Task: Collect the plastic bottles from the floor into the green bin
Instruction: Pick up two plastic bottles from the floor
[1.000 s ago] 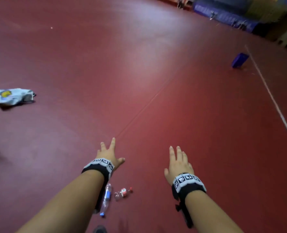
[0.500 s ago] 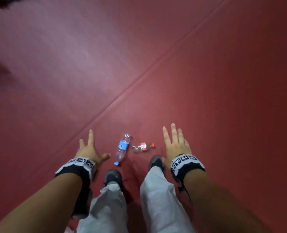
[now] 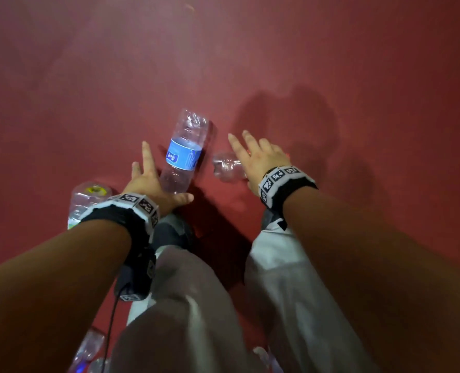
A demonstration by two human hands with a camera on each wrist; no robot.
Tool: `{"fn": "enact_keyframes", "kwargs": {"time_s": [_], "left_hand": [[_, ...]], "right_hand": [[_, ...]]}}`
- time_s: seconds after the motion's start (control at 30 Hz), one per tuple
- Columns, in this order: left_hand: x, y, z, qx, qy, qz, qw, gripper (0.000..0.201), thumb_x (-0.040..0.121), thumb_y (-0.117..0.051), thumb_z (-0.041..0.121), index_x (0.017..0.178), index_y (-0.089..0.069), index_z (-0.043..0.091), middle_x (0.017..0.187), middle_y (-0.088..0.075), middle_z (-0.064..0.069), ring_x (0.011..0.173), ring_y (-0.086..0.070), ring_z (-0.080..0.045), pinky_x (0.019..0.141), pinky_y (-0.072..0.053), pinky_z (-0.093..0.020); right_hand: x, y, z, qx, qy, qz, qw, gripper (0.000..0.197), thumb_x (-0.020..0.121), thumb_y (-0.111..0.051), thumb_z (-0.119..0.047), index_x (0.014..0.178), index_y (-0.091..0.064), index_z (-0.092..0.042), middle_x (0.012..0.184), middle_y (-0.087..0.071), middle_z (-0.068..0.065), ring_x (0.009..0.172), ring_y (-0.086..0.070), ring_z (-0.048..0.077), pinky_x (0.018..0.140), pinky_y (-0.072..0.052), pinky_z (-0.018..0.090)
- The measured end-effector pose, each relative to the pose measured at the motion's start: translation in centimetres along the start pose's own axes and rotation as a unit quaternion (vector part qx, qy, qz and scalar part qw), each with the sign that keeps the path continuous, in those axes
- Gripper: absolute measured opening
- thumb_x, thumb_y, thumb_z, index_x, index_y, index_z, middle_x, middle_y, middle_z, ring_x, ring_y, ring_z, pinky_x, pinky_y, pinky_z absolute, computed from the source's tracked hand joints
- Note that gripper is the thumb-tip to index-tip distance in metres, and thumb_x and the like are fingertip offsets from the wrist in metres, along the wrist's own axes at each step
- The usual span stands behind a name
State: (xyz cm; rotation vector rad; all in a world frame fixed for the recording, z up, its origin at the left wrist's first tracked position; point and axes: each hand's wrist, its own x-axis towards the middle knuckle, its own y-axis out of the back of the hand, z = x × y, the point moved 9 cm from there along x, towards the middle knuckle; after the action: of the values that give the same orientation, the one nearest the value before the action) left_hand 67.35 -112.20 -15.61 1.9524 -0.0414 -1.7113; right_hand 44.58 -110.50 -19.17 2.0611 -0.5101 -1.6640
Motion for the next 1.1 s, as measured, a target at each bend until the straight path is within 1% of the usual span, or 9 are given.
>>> {"fn": "enact_keyframes", "kwargs": {"time_s": [0.07,0.17,0.3,0.5,0.7,0.8,0.9,0.97,1.1], "left_hand": [[1.5,0.4,0.1,-0.011,-0.006,0.018,1.0,0.144,0.059,-0.089,0.049,0.148,0.024,0.039,0.163,-0.001,-0.016,0.149,-0.016,-0.026,0.117,-0.021,-0.04],[0.6,0.9,0.2,-0.012,-0.006,0.019,1.0,0.147,0.057,-0.09,0.049,0.149,0.024,0.039,0.162,-0.002,-0.017,0.149,-0.016,-0.026,0.118,-0.02,-0.042],[-4.0,1.4,0.2,-0.01,0.017,0.008,1.0,0.145,0.061,-0.089,0.047,0.15,0.025,0.036,0.163,-0.002,-0.016,0.149,-0.016,-0.027,0.118,-0.015,-0.045],[-7.9,3.4,2.7,-0.019,0.007,-0.002,1.0,0.141,0.065,-0.087,0.047,0.15,0.025,0.034,0.163,0.0,-0.016,0.148,-0.019,-0.029,0.117,-0.017,-0.045],[-3.5,2.4,5.6,-0.066,-0.005,-0.009,0.998,0.144,0.063,-0.09,0.04,0.15,0.025,0.032,0.162,0.001,-0.016,0.148,-0.019,-0.031,0.115,-0.025,-0.046],[0.1,0.6,6.9,-0.06,0.006,0.011,0.998,0.146,0.061,-0.091,0.041,0.15,0.024,0.03,0.159,-0.012,-0.017,0.143,-0.026,-0.039,0.113,-0.031,-0.052],[2.3,-0.7,7.7,-0.019,0.017,0.07,0.997,0.13,0.068,-0.088,0.03,0.154,0.009,0.021,0.144,-0.03,-0.023,0.129,-0.038,-0.046,0.105,-0.036,-0.053],[2.5,-1.3,8.0,0.0,0.003,0.074,0.997,0.115,0.072,-0.084,0.021,0.153,-0.003,0.017,0.137,-0.036,-0.026,0.121,-0.045,-0.049,0.099,-0.039,-0.053],[-1.5,0.2,7.5,0.051,-0.048,0.049,0.996,0.101,0.068,-0.081,0.021,0.145,-0.017,0.026,0.128,-0.043,-0.022,0.117,-0.047,-0.047,0.096,-0.042,-0.05]], "right_hand": [[-0.4,-1.2,0.4,0.023,-0.016,-0.009,1.0,0.093,0.079,-0.077,-0.022,0.152,-0.02,-0.02,0.139,-0.037,0.009,0.121,-0.041,0.029,0.09,-0.044,0.039],[-4.0,-2.4,2.4,0.078,-0.058,-0.057,0.994,0.07,0.078,-0.076,-0.018,0.135,-0.036,-0.019,0.128,-0.038,0.008,0.115,-0.042,0.03,0.081,-0.047,0.039],[-9.7,-1.8,4.5,0.074,-0.077,-0.088,0.99,0.067,0.079,-0.069,-0.008,0.136,-0.035,-0.021,0.127,-0.038,0.005,0.113,-0.048,0.028,0.083,-0.051,0.039],[-15.2,1.8,7.5,0.077,-0.108,-0.074,0.988,0.065,0.083,-0.066,-0.019,0.138,-0.031,-0.026,0.13,-0.043,0.002,0.114,-0.048,0.025,0.079,-0.05,0.038],[-12.8,3.8,11.0,0.059,-0.124,-0.032,0.99,0.073,0.086,-0.071,-0.036,0.143,-0.025,-0.028,0.135,-0.042,0.003,0.12,-0.046,0.027,0.081,-0.05,0.041],[-9.6,3.5,12.8,0.059,-0.136,-0.025,0.989,0.078,0.085,-0.072,-0.038,0.146,-0.024,-0.027,0.136,-0.04,0.003,0.122,-0.045,0.027,0.087,-0.049,0.041],[-7.7,3.3,14.0,0.062,-0.149,0.001,0.987,0.079,0.082,-0.075,-0.037,0.144,-0.028,-0.027,0.133,-0.043,0.004,0.118,-0.049,0.028,0.082,-0.049,0.04],[-7.5,3.1,13.8,0.058,-0.142,0.004,0.988,0.08,0.08,-0.077,-0.033,0.144,-0.029,-0.025,0.13,-0.045,0.005,0.115,-0.051,0.029,0.079,-0.049,0.04],[-10.5,3.9,11.7,0.081,-0.132,0.017,0.988,0.072,0.079,-0.08,-0.025,0.135,-0.034,-0.021,0.12,-0.044,0.007,0.101,-0.055,0.03,0.068,-0.047,0.038]]}}
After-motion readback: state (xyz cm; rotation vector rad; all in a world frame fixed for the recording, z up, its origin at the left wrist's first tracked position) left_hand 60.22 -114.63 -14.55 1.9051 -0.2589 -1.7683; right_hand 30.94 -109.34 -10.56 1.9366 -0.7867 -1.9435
